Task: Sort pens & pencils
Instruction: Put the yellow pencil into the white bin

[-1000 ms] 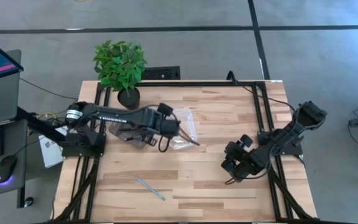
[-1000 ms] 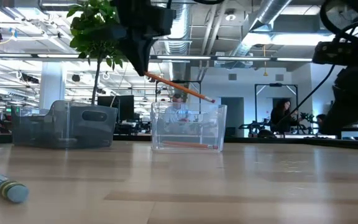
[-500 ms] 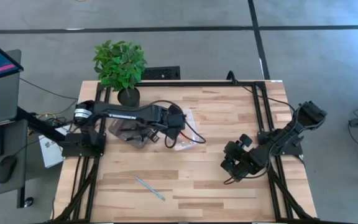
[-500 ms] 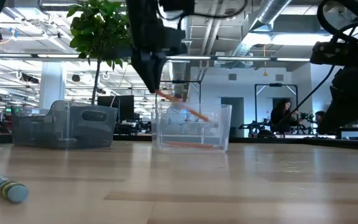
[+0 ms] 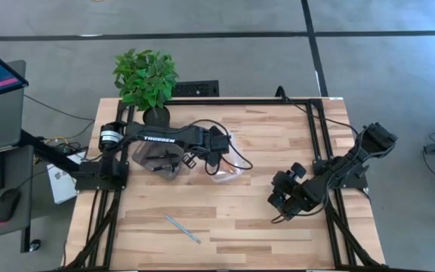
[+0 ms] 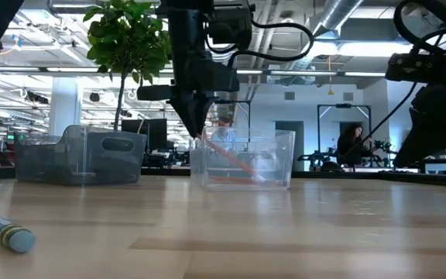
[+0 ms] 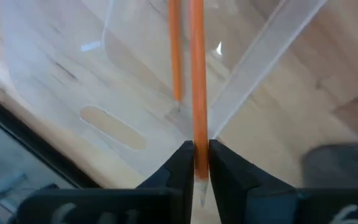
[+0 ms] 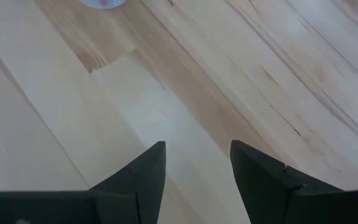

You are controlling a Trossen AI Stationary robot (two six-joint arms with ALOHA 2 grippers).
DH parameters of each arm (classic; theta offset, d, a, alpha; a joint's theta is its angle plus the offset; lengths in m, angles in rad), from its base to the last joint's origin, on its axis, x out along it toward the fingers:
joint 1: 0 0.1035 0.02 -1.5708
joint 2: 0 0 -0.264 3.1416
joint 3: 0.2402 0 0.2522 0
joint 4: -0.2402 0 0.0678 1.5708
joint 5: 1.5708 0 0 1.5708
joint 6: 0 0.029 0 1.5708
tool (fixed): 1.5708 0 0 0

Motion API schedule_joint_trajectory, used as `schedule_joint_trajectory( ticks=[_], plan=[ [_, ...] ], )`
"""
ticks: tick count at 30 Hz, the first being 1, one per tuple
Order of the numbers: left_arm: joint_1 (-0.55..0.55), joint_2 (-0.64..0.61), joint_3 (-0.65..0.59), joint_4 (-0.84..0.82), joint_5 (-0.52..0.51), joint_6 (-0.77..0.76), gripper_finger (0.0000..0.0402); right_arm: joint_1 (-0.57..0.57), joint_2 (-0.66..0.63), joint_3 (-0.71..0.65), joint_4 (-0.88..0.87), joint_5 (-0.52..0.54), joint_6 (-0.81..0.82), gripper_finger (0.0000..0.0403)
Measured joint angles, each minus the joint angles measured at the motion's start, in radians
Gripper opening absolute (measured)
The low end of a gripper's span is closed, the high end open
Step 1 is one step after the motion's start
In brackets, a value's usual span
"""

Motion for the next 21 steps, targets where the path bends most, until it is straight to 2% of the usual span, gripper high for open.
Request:
schedule_joint_trajectory(
  ticks=[5,12,15,21],
  plan=[
    [0.009,0.0,0.0,0.02,-0.003,0.062,0.0038,-0.012,0.0,0.0,0.007,0.0,0.0,0.0205],
    [0.008,0.0,0.0,0.061,-0.048,0.032,0.0032,-0.027,0.0,0.0,0.013,0.0,-0.003,0.0204],
    [0.008,0.0,0.0,0.053,-0.075,-0.039,0.0032,-0.026,0.0,0.0,0.013,0.0,-0.003,0.0204],
    [-0.01,0.0,0.0,-0.071,0.013,-0.126,0.0032,-0.026,0.0,0.0,0.013,0.0,-0.021,0.0203]
  ],
)
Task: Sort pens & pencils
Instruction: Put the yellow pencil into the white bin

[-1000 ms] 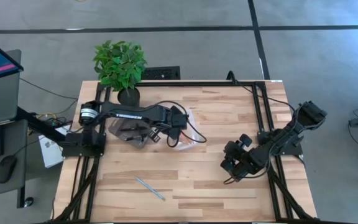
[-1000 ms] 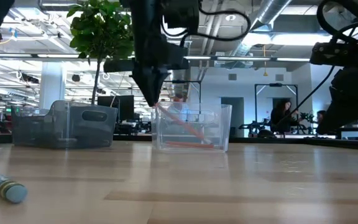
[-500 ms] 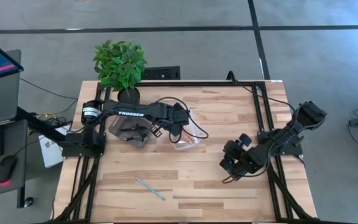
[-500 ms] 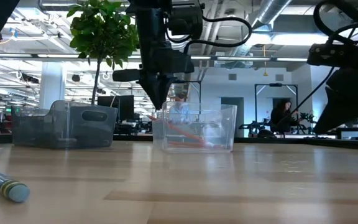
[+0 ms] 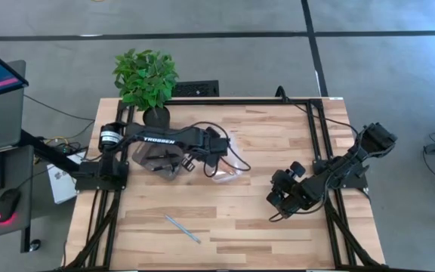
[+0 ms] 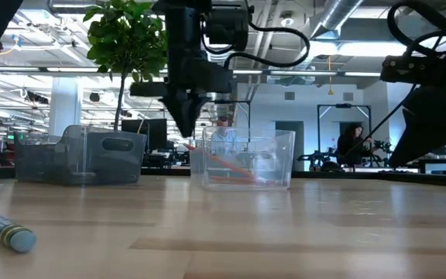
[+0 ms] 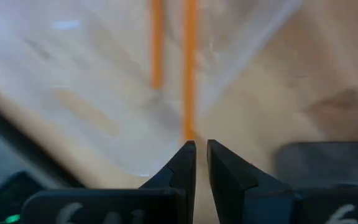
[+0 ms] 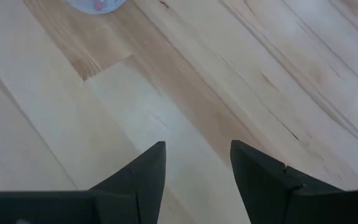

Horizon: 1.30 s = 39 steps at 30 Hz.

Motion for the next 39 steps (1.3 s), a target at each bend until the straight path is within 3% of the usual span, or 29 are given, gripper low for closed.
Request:
schedule_joint_trajectory(
  ticks=[10,16,24,39],
  plan=[
    [-0.007,0.011,0.002,-0.04,0.135,-0.078,0.0032,0.0,0.0,0.0,0.002,0.0,-0.006,0.0204],
    [-0.005,0.1,0.0,-0.039,0.082,-0.085,0.0032,0.0,0.0,0.0,0.011,-0.003,-0.006,0.0204],
    [0.008,0.143,0.0,-0.057,-0.125,-0.126,0.0031,0.001,0.0,0.0,0.014,-0.003,-0.006,0.0203],
    [0.022,0.117,0.005,-0.049,-0.237,-0.192,0.0031,0.0,0.0,0.0,0.014,0.0,-0.006,0.0205]
  ],
)
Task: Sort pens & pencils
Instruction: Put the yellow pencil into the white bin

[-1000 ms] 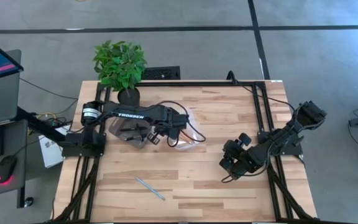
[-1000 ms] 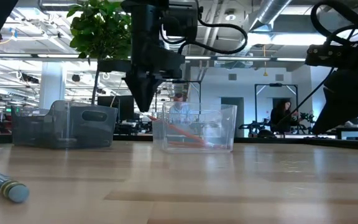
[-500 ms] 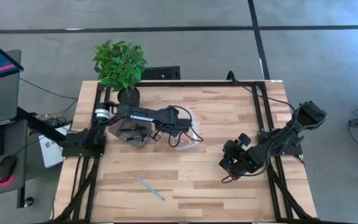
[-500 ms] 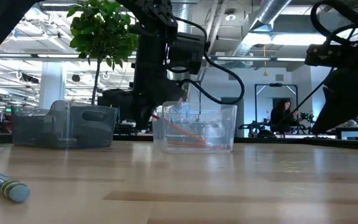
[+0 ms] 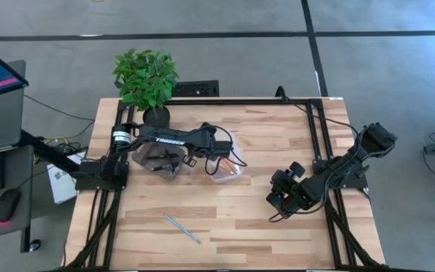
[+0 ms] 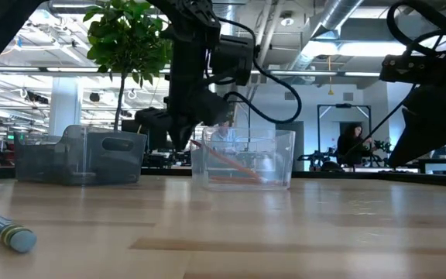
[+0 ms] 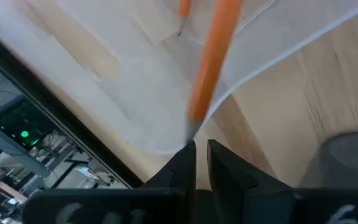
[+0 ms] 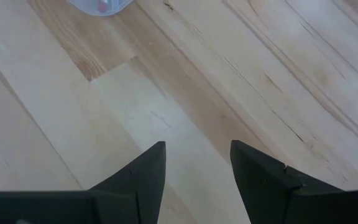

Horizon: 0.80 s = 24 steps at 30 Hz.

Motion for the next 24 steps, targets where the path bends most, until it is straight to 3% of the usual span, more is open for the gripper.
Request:
schedule_joint_trajectory(
  ticks=[12,24],
  plan=[
    [0.0,-0.003,0.038,-0.031,0.026,-0.02,0.0031,0.0,0.0,0.0,0.014,-0.002,0.0,0.0205],
    [-0.005,-0.003,0.038,-0.017,0.162,-0.048,0.0031,0.0,0.0,0.0,0.012,-0.002,-0.001,0.0205]
  ],
)
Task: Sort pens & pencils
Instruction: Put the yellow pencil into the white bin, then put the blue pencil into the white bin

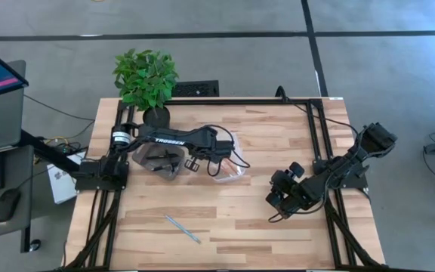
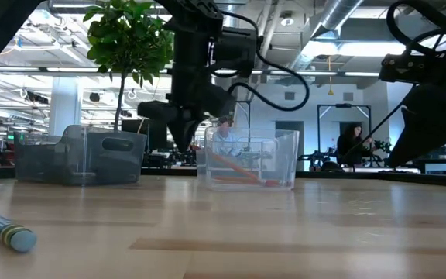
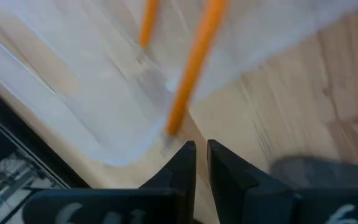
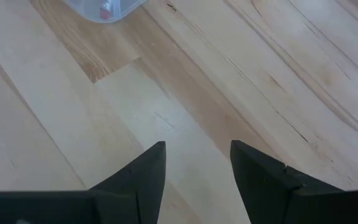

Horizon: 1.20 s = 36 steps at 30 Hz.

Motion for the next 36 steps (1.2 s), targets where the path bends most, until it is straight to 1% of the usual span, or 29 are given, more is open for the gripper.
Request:
schedule_joint_trajectory(
  ticks=[5,12,18,21,25,28,31,34,36],
  plan=[
    [0.0,0.0,0.0,0.071,-0.009,0.024,0.0031,0.0,0.0,0.0,0.001,0.0,0.0,0.0205],
    [-0.018,-0.004,0.0,0.074,-0.149,0.017,0.0031,0.0,0.0,0.0,-0.001,0.001,-0.002,0.0205],
    [-0.024,-0.008,0.0,0.155,-0.152,0.026,0.0031,0.0,0.0,0.0,0.0,0.001,-0.001,0.0205],
    [-0.025,-0.008,0.0,0.119,-0.165,0.021,0.0031,0.0,0.0,0.0,0.001,0.001,-0.001,0.0205],
    [-0.032,-0.03,-0.001,0.012,-0.186,-0.059,0.0031,0.0,0.0,0.0,0.0,0.001,-0.001,0.0205],
    [-0.046,-0.062,-0.001,-0.081,-0.155,-0.167,0.0031,0.0,0.0,0.0,0.0,0.001,-0.001,0.0205],
    [-0.072,-0.124,-0.001,-0.127,-0.062,-0.273,0.0031,0.0,0.0,0.0,0.006,0.003,-0.029,0.0205],
    [-0.104,-0.206,-0.012,-0.112,0.038,-0.369,0.0031,0.0,0.0,0.0,0.021,0.035,-0.046,0.0205],
    [-0.132,-0.266,-0.03,-0.082,0.062,-0.43,0.0031,-0.001,0.0,0.0,0.051,0.06,-0.061,0.0205]
  ],
)
